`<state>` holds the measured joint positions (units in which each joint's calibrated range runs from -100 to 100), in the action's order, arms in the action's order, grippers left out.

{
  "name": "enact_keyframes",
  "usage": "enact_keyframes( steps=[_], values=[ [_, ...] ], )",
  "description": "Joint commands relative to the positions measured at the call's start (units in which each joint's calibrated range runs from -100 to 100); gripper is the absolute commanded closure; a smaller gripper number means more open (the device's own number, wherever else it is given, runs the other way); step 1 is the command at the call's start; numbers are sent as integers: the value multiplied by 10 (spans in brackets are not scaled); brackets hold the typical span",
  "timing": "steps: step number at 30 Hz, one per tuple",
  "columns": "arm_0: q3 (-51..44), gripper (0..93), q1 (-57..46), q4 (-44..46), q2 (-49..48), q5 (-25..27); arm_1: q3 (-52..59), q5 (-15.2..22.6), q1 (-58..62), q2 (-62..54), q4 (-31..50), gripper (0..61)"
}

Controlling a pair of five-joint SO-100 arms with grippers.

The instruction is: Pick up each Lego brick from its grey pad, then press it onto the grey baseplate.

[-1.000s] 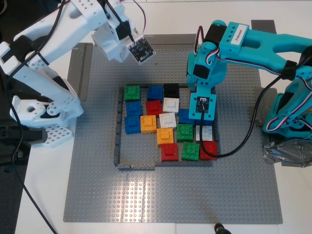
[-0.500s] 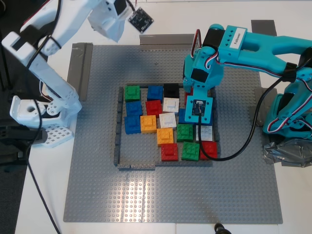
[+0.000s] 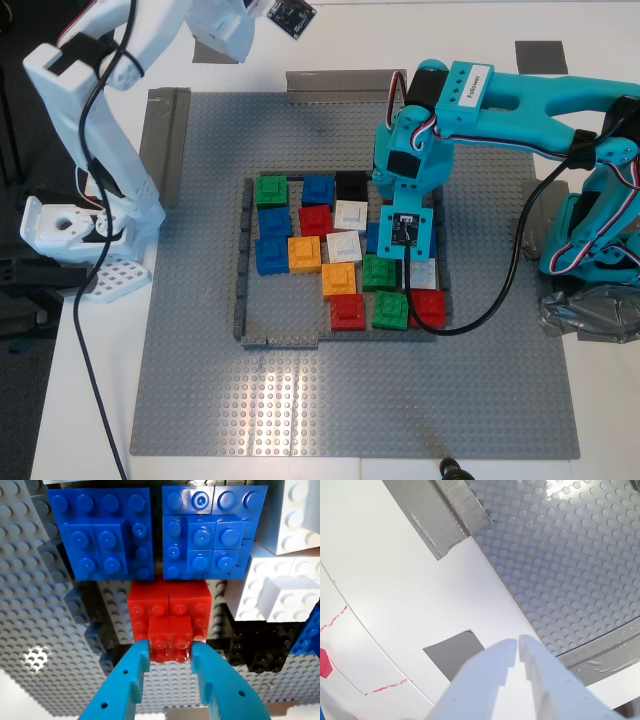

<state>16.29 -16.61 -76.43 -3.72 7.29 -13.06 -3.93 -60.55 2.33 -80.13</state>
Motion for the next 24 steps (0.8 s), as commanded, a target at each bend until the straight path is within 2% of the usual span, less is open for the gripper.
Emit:
enact_keyframes(
  steps=[1, 6, 24],
  values=[
    [-13, 927, 4, 3, -2, -2, -64, 0, -4, -4, -15, 613],
    [-13, 927, 4, 17, -4, -2, 28, 1, -15, -63, 46, 613],
    [-13, 927, 5, 26, -3, -13, 91, 2, -11, -128, 27, 613]
  ],
)
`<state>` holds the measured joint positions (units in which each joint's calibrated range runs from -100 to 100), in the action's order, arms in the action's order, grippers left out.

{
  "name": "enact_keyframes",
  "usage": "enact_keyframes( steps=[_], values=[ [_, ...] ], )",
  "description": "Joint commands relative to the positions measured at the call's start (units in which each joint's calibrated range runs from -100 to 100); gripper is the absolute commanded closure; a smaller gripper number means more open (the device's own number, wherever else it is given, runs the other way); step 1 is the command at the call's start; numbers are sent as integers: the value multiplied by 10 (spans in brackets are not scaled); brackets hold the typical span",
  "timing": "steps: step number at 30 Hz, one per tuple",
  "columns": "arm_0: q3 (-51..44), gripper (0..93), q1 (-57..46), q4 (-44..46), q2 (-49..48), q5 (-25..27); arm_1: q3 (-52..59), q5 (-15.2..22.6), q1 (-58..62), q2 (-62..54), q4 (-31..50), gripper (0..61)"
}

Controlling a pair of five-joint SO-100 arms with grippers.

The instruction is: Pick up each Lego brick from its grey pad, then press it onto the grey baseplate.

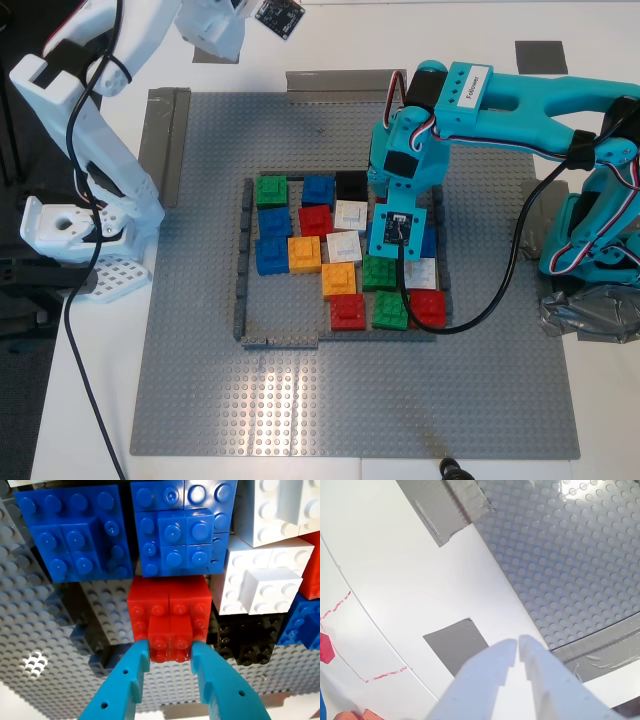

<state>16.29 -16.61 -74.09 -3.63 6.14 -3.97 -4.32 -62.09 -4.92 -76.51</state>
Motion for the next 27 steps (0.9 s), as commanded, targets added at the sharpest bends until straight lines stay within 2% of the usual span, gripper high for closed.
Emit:
enact_keyframes(
  steps=[1, 27],
  values=[
    [-13, 927, 5, 2, -4, -1, 3, 7, 5, -56, -12, 613],
    [-10, 927, 26, 31, 2, -7, 36, 17, 16, -68, -8, 613]
  ],
)
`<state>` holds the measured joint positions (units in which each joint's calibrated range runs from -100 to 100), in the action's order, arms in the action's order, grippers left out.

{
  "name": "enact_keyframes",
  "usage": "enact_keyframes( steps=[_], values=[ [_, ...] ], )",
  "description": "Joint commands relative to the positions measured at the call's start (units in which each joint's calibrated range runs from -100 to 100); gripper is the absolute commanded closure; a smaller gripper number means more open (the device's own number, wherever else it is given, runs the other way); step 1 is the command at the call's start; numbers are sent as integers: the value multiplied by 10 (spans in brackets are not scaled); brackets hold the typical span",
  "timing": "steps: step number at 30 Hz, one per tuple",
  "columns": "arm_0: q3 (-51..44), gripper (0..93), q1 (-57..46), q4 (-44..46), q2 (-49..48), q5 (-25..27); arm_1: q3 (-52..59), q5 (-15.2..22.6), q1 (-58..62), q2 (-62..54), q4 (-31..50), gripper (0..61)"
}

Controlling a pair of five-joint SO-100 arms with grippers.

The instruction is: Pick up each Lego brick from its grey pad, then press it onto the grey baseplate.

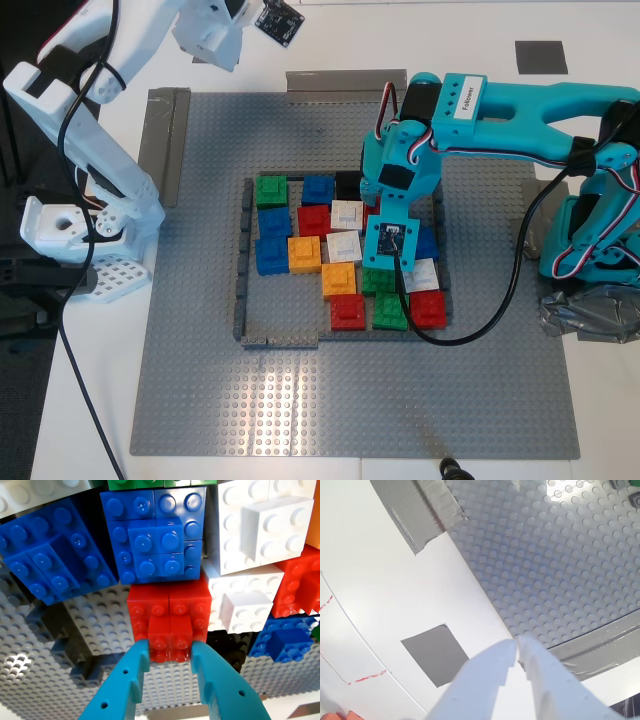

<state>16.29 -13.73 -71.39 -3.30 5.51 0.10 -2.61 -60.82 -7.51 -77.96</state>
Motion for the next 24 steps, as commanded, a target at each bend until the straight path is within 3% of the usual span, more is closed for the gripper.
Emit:
enact_keyframes(
  steps=[1, 10, 16, 24],
  values=[
    [-4, 927, -2, -1, -1, 2, -13, -1, 6, -36, 3, 613],
    [-4, 927, -10, -6, -1, 3, -24, -1, 14, -32, -2, 613],
    [-11, 792, -11, -40, -2, -1, -38, 4, 22, -26, -11, 613],
    [-13, 787, -11, -40, -8, -1, -41, 2, 23, -28, -19, 613]
  ],
)
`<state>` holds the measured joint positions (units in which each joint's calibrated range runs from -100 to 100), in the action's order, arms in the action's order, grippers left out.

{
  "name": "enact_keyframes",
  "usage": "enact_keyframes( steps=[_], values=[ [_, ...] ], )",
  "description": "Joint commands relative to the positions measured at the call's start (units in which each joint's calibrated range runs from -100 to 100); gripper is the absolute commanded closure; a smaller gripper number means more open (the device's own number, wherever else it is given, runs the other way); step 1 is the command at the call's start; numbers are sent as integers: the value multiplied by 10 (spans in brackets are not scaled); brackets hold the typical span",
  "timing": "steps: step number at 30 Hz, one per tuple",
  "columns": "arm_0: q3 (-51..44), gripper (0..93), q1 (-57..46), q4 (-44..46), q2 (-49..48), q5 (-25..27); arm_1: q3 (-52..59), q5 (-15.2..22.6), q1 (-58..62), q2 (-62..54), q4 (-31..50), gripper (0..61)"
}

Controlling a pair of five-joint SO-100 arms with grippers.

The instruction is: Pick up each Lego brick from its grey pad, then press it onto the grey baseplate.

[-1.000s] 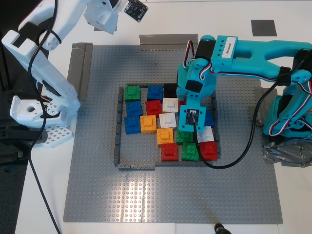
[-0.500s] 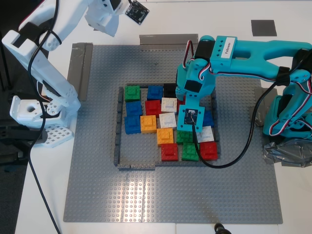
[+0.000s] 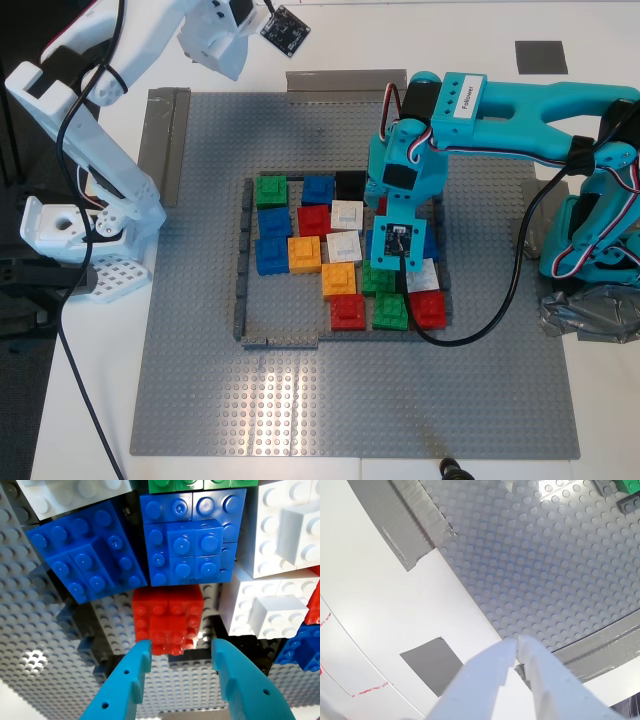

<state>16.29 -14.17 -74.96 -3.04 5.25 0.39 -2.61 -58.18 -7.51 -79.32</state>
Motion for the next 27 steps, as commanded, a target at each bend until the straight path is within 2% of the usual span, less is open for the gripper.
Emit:
enact_keyframes(
  steps=[1, 11, 15, 20, 27],
  values=[
    [-14, 787, -7, -5, -11, 1, -44, 2, -3, -29, -5, 613],
    [-62, 786, -29, -6, -12, 4, -47, 5, 2, -32, -20, 613],
    [-90, 787, -29, -46, -12, 1, -50, 16, 8, -30, -32, 613],
    [-177, 793, -53, -119, -12, 1, -50, 21, 20, -35, -40, 613],
    [-351, 793, -206, -224, -12, 1, -50, 12, 25, -34, -33, 613]
  ],
)
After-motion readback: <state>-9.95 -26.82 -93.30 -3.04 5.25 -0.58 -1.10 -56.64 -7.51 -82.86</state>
